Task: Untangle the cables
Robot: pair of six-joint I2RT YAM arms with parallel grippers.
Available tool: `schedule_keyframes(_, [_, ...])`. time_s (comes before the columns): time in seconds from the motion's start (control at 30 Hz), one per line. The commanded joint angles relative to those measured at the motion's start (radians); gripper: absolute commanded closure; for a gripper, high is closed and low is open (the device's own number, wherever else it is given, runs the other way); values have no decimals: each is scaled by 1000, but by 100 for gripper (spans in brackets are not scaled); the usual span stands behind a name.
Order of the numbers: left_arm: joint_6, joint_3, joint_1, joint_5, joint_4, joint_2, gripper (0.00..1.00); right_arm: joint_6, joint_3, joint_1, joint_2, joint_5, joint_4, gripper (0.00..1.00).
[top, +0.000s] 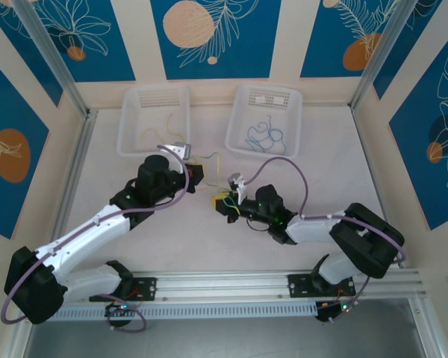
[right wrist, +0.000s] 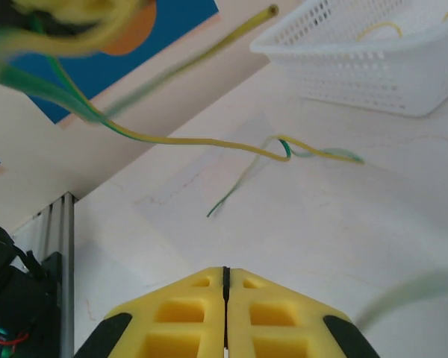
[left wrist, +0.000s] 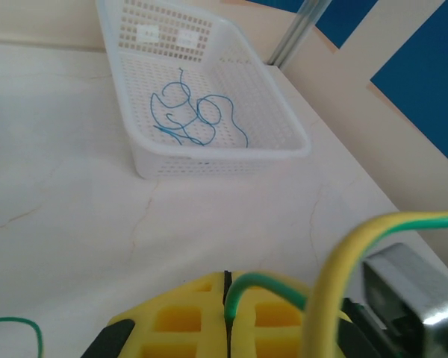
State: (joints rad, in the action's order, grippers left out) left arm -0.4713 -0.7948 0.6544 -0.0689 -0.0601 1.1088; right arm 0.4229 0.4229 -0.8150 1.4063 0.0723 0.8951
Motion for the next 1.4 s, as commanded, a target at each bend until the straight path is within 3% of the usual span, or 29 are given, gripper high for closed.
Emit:
schedule_keyframes(0.0, [20, 24, -13, 65, 25, -20, 100, -49, -21, 3, -125, 17, -94, 100])
schedule_keyframes(0.23, [26, 28, -35, 153, 85, -29, 100, -63, -126, 105, -422, 64, -330, 100])
schedule_keyframes(0.43, [26, 45, -63, 163, 91, -61, 100, -44, -199, 263, -699, 93, -542, 100])
schedule_keyframes(0.57, [25, 45, -67, 144, 80, -58, 100, -37, -210, 348, -787, 109, -627, 100])
schedule_keyframes(0.83, [17, 29, -67, 74, 48, -28, 100, 2, -180, 391, -645, 199, -555, 100])
schedule_keyframes(1.07, [-2, 68, -70, 25, -42, -62, 100, -46, 71, 358, -414, 249, -711, 100])
schedule_keyframes(1.23, [12, 37, -81, 8, -11, -64, 100, -11, 110, 352, -352, 225, -638, 100])
schedule_keyframes(1.37, [11, -64, -160, -78, 53, -84, 100, 4, 130, 347, -313, 215, -630, 100])
